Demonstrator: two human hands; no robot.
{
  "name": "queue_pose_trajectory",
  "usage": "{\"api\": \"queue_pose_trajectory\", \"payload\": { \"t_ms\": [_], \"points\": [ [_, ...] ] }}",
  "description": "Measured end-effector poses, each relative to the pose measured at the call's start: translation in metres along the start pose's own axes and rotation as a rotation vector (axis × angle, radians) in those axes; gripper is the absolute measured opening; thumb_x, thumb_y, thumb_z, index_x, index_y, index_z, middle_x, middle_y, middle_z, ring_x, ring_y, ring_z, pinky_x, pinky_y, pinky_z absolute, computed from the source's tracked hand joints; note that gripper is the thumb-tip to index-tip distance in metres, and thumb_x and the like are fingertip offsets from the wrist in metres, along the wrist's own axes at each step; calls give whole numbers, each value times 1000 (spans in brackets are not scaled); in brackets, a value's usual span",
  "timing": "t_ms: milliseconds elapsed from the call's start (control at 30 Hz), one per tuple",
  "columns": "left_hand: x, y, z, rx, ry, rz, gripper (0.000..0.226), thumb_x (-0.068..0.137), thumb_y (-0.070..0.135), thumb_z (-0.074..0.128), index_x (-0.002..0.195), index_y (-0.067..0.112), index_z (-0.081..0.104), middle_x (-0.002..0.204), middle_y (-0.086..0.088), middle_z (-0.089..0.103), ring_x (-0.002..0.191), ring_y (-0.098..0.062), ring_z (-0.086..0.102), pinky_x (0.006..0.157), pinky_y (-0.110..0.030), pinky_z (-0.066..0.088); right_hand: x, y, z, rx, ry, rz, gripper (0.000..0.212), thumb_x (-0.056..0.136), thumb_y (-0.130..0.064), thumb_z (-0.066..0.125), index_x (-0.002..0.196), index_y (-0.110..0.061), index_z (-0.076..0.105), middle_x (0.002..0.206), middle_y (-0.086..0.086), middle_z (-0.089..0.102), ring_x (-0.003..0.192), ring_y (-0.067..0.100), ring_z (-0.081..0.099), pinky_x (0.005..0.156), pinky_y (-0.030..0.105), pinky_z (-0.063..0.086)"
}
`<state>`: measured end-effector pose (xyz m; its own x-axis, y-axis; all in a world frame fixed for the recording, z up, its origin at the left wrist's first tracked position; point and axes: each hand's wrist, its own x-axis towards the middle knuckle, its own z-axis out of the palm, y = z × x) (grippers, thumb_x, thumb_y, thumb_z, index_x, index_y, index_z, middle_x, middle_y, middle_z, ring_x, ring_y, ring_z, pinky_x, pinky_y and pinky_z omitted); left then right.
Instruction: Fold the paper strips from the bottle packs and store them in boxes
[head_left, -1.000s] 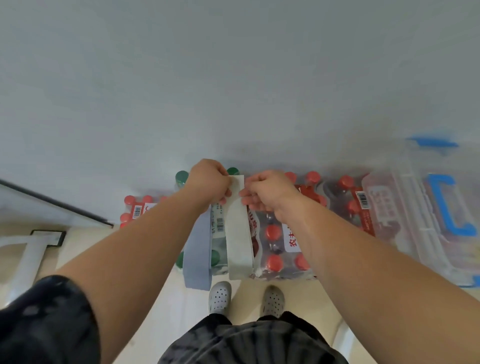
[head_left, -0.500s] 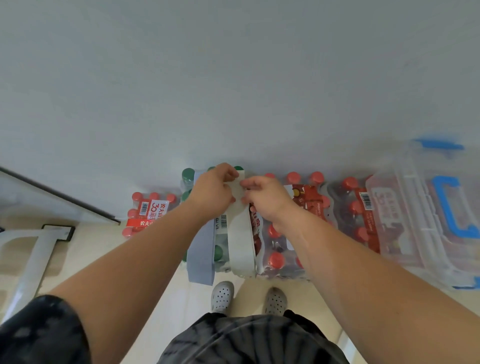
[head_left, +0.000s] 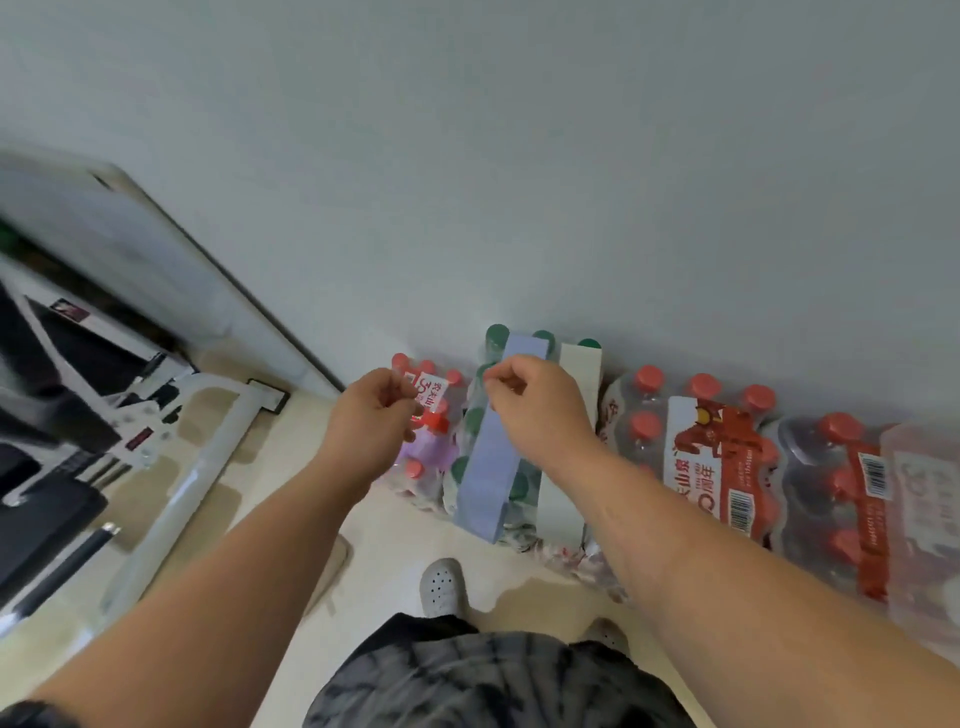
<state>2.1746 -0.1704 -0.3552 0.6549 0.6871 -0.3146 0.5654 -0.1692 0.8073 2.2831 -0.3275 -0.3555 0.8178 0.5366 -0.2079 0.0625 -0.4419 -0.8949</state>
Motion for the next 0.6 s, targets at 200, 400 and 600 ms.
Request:
{"api": "queue_pose_trajectory", "payload": {
  "t_ms": [200, 400, 600],
  "points": [
    [57, -68, -47, 57, -35, -86, 12, 83, 6, 64, 78, 17, 64, 73, -7, 72, 61, -25, 66, 67, -41, 54, 8, -14, 88, 5, -179, 71, 13, 92, -14, 63, 98, -18, 74, 93, -5, 72, 89, 14, 67, 83, 29, 54],
    [135, -141, -72, 316, -324, -66, 4, 86, 22, 66, 86, 25, 63, 81, -2, 72, 78, -24, 67, 62, -30, 49, 44, 7, 188, 71, -233, 493, 19, 97, -9, 59, 115, -12, 66, 106, 7, 66, 76, 17, 64, 52, 17, 50],
    [186, -186, -76, 536, -554, -17, 20, 87, 26, 63, 107, 22, 66, 92, 4, 68, 87, -21, 63, 68, -25, 45, 71, 42, 239, -178, -220, 610, 35, 95, -20, 61, 130, -20, 64, 127, 2, 65, 104, 20, 63, 83, 28, 49]
  ]
}}
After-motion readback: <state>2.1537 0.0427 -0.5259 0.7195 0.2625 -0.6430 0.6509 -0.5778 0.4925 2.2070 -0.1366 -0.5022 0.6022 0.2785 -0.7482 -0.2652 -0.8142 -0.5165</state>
